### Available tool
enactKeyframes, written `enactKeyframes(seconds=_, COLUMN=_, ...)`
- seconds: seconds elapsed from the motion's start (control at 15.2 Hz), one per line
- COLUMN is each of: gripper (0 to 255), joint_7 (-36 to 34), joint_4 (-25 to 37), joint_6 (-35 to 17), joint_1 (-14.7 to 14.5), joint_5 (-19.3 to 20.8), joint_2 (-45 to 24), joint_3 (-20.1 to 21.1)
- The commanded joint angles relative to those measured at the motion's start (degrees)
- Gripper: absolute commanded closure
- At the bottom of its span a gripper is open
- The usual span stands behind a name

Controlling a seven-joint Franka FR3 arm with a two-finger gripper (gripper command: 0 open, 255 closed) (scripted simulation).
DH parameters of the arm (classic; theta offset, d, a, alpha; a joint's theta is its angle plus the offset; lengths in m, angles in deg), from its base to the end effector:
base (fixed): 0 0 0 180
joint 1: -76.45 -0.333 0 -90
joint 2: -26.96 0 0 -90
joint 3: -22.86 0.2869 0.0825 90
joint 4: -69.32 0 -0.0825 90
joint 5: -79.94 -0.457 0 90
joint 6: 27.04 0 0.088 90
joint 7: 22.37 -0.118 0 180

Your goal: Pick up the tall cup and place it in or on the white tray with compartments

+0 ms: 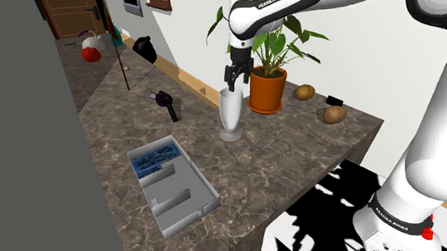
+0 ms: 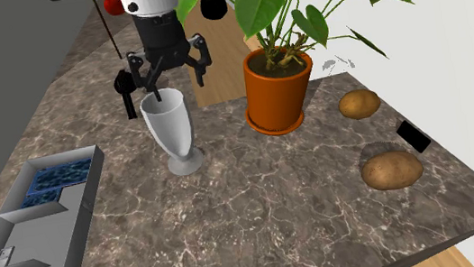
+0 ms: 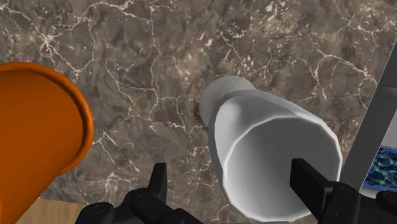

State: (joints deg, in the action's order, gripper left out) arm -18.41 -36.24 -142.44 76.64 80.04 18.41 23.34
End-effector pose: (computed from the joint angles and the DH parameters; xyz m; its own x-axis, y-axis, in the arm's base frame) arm 0.6657 0.0031 0.3771 0.9970 0.0747 0.0224 0.0747 -0.9972 0.0019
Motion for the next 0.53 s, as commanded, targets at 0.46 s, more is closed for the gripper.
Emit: enactKeyframes(seconds=0.46, gripper=0, joint_7=0.1, joint_4=-2.2, joint_6=-5.2, joint_1=0.0, joint_5=0.0, joint_2=-3.0, joint_3=0.0)
